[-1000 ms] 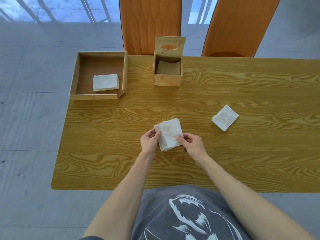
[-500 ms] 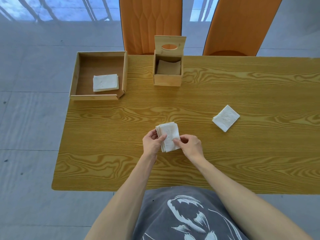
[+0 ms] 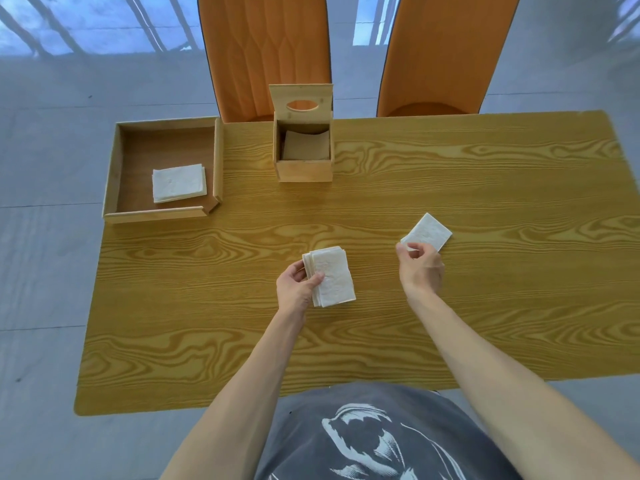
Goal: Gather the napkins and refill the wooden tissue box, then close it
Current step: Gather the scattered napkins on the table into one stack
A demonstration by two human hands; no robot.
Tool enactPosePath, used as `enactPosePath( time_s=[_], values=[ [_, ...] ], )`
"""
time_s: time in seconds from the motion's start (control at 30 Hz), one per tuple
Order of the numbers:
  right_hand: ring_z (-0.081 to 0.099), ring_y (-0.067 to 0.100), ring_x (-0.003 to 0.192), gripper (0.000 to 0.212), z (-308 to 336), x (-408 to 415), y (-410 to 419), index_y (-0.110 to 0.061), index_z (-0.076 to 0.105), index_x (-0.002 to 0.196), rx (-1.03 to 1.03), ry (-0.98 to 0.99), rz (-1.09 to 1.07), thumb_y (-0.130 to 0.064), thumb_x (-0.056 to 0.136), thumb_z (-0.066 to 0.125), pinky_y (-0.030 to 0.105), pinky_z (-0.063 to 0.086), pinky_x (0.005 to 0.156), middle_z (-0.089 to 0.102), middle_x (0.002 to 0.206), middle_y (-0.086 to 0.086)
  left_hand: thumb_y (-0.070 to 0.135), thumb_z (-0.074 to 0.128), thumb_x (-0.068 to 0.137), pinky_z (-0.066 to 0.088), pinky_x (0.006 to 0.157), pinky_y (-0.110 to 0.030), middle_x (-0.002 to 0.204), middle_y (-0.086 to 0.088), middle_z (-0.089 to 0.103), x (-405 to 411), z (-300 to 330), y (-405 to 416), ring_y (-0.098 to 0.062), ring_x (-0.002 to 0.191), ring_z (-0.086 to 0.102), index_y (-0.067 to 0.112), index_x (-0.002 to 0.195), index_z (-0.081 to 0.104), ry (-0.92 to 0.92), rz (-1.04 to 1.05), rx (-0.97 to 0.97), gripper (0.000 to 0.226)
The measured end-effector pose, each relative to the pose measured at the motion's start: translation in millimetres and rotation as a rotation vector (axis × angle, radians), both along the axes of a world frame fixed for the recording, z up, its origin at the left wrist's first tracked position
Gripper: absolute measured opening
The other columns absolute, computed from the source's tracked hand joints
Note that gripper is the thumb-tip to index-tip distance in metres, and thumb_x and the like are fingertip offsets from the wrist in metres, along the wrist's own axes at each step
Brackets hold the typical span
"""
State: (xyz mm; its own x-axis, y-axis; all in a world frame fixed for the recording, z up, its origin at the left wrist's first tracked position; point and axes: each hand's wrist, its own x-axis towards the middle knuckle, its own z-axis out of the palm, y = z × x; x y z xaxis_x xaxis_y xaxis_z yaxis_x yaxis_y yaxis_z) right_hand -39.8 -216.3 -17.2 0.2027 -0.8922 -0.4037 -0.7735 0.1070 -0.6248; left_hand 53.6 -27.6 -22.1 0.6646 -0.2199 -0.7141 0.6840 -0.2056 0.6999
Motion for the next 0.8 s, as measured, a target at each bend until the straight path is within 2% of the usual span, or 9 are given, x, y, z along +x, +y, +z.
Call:
enactPosePath(
  time_s=[0.17, 0.23, 0.37, 0.47, 0.53, 0.63, 0.7, 0.8],
  values=[
    [0.060, 0.026, 0.107, 0.051, -7, -7, -18, -0.016, 0.046, 0.135, 0.083, 0.089, -0.171, -0.040, 0.093, 0.062, 0.038, 0.048, 0.086, 0.050, 0.136, 0.005, -0.002, 0.075, 0.081, 0.052, 0.061, -0.013, 0.114, -0.007, 0.068, -1, -1, -13, -0.010, 0.090, 0.067, 0.007, 0.127, 0.059, 0.014, -0.011, -0.008, 0.049],
    [0.060, 0.030, 0.110, 0.054, -10, -8, -22, -0.016, 0.046, 0.134, 0.110, 0.124, -0.237, -0.041, 0.090, 0.064, 0.041, 0.049, 0.089, 0.047, 0.139, 0.008, -0.001, 0.076, 0.081, 0.052, 0.066, -0.017, 0.117, -0.008, 0.069, -1, -2, -17, -0.014, 0.094, 0.067, 0.007, 0.127, 0.059, 0.022, -0.007, -0.004, 0.050],
    [0.064, 0.031, 0.103, 0.045, -19, -7, -30, -0.018, 0.055, 0.117, 0.156, 0.087, -0.351, -0.041, 0.082, 0.074, 0.046, 0.054, 0.089, 0.057, 0.130, 0.007, 0.002, 0.077, 0.081, 0.054, 0.070, -0.019, 0.119, -0.010, 0.069, -2, -3, -17, -0.019, 0.102, 0.067, 0.008, 0.128, 0.059, 0.029, 0.007, 0.000, 0.050],
    [0.067, 0.028, 0.091, 0.025, -26, -6, -34, -0.024, 0.060, 0.088, 0.152, 0.047, -0.375, -0.037, 0.077, 0.078, 0.044, 0.057, 0.083, 0.067, 0.116, 0.007, 0.003, 0.077, 0.081, 0.053, 0.068, -0.016, 0.118, -0.009, 0.069, -2, -3, -16, -0.018, 0.103, 0.067, 0.007, 0.128, 0.059, 0.030, 0.021, -0.002, 0.051],
    [0.068, 0.026, 0.087, 0.020, -25, -6, -33, -0.027, 0.057, 0.078, 0.132, 0.025, -0.359, -0.033, 0.079, 0.076, 0.042, 0.057, 0.080, 0.069, 0.108, 0.005, 0.003, 0.076, 0.082, 0.053, 0.065, -0.015, 0.114, -0.007, 0.069, -1, -4, -16, -0.016, 0.099, 0.067, 0.008, 0.128, 0.059, 0.033, 0.023, -0.005, 0.050],
    [0.071, 0.022, 0.085, 0.011, -22, -5, -28, -0.023, 0.064, 0.091, 0.092, -0.026, -0.311, -0.029, 0.085, 0.070, 0.040, 0.058, 0.078, 0.072, 0.094, -0.001, 0.003, 0.076, 0.083, 0.055, 0.067, -0.018, 0.107, -0.003, 0.070, -1, -7, -16, -0.011, 0.091, 0.068, 0.008, 0.127, 0.059, 0.045, 0.016, -0.013, 0.048],
    [0.074, 0.015, 0.077, 0.011, -18, -7, -21, -0.022, 0.066, 0.096, 0.081, -0.114, -0.280, -0.028, 0.088, 0.069, 0.041, 0.061, 0.074, 0.074, 0.083, -0.005, 0.003, 0.074, 0.084, 0.057, 0.076, -0.026, 0.102, -0.001, 0.070, -1, -10, -15, -0.014, 0.092, 0.068, 0.008, 0.129, 0.057, 0.064, 0.020, -0.025, 0.048],
    [0.074, 0.013, 0.069, 0.015, -7, -10, -8, -0.015, 0.067, 0.104, 0.217, -0.288, -0.233, -0.020, 0.090, 0.071, 0.031, 0.061, 0.065, 0.076, 0.082, 0.003, 0.004, 0.073, 0.085, 0.056, 0.092, -0.042, 0.101, -0.002, 0.071, -2, -12, -13, -0.020, 0.096, 0.069, 0.007, 0.130, 0.056, 0.079, 0.019, -0.030, 0.048]
  ],
)
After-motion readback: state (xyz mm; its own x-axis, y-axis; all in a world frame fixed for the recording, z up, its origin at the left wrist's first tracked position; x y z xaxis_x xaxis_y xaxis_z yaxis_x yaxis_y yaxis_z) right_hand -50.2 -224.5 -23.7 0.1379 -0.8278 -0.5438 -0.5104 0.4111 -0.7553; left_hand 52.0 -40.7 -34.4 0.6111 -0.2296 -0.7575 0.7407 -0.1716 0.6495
